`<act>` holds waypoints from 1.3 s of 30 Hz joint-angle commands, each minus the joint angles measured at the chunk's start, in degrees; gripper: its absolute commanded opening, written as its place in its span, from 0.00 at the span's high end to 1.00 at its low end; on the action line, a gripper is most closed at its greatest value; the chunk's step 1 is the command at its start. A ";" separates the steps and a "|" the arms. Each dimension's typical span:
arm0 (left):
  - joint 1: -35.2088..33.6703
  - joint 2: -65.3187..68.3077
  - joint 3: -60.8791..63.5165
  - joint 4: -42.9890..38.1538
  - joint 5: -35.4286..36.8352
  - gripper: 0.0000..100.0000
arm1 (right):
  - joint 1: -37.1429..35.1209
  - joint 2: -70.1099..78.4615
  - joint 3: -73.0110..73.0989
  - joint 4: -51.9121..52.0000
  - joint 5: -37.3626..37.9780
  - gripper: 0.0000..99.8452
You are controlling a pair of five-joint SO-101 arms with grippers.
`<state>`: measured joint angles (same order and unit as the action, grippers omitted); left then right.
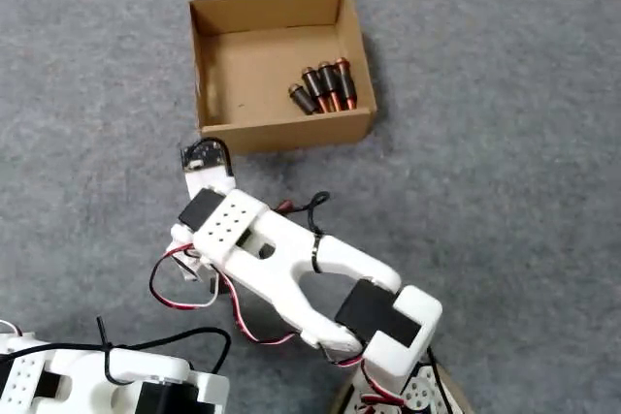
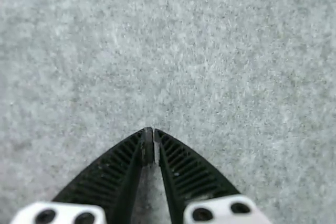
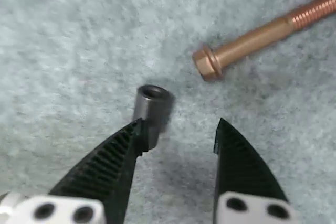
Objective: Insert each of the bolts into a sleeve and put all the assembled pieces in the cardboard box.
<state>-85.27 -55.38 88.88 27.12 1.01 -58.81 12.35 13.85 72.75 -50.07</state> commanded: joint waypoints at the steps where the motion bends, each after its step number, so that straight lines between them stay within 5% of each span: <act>1: 0.53 -0.57 0.09 -0.97 -0.35 0.98 | -2.51 0.04 -3.65 0.53 -1.76 0.82; 12: 0.53 -0.57 0.18 -0.97 -0.26 0.98 | -6.02 0.04 -6.11 0.79 -2.73 0.91; 39: 0.53 -0.57 0.18 -0.97 -0.26 0.98 | -1.71 8.40 -4.18 -0.44 -2.37 0.88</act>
<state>-85.27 -55.38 89.05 27.12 1.01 -61.54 19.38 11.30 72.48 -52.18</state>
